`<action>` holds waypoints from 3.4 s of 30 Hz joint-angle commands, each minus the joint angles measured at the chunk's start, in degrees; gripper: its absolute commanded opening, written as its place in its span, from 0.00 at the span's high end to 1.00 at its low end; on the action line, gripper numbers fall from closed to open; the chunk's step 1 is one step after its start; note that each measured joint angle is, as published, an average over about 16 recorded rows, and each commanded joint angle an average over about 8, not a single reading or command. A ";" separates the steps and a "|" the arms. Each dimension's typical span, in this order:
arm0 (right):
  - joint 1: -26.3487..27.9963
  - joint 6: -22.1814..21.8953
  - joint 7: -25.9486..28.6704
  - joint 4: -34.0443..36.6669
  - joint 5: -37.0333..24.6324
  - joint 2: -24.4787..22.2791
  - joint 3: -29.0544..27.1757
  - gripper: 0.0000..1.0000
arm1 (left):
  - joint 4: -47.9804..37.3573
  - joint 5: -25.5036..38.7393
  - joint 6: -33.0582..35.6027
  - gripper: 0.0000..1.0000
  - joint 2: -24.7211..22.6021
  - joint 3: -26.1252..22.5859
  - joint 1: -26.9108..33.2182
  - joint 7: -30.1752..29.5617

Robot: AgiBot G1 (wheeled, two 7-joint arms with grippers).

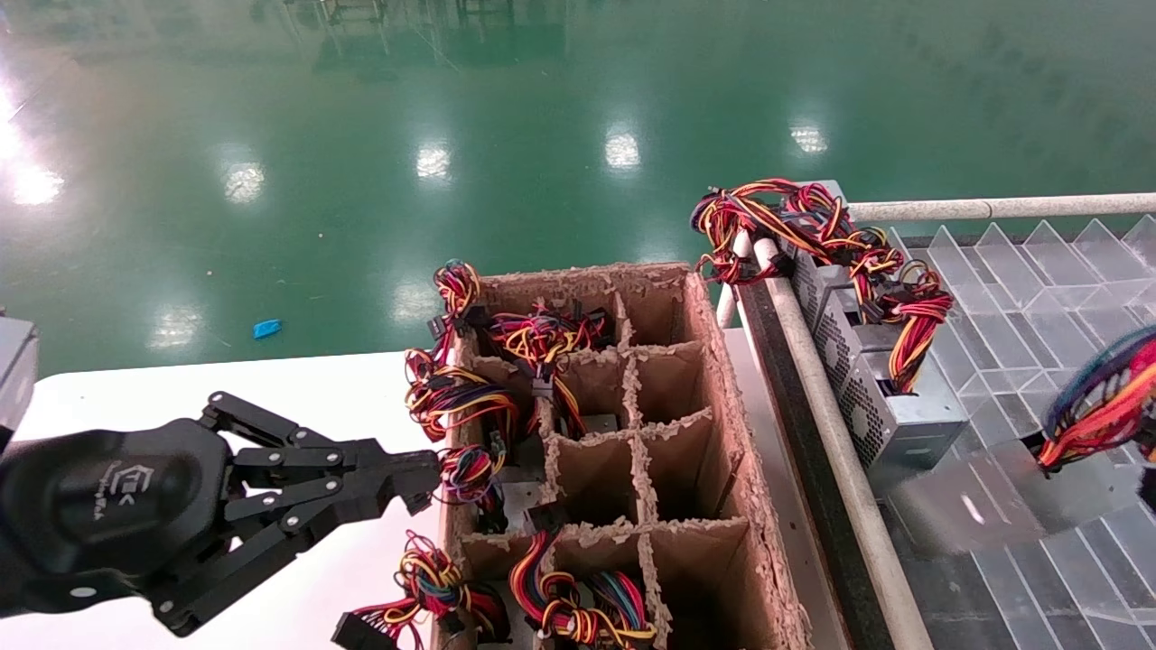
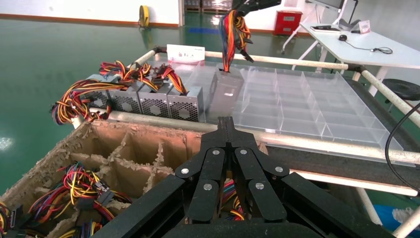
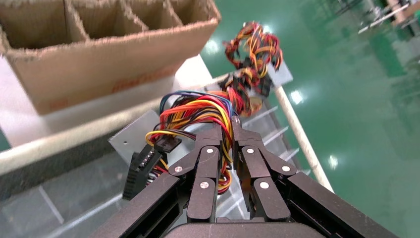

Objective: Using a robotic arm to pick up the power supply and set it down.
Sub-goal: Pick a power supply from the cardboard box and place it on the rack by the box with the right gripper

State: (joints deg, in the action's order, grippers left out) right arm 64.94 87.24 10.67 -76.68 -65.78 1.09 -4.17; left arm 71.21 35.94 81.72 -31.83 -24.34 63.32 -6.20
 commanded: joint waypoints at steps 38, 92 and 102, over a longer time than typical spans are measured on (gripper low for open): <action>-15.98 -19.82 -8.62 -1.00 -6.93 17.55 -7.15 1.00 | 0.00 0.00 0.00 1.00 0.00 0.00 0.00 0.00; -17.74 -14.64 -3.40 -1.05 -6.72 12.58 -6.55 0.00 | 0.00 0.00 0.00 1.00 0.00 -0.01 0.00 0.00; -18.48 -10.78 -1.51 -1.17 -6.62 8.32 -6.84 0.00 | 0.00 0.00 0.00 1.00 0.00 -0.01 0.00 0.00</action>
State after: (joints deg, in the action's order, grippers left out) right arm 46.57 76.55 9.35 -77.83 -72.16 9.42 -10.91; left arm 71.21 35.94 81.72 -31.82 -24.35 63.32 -6.19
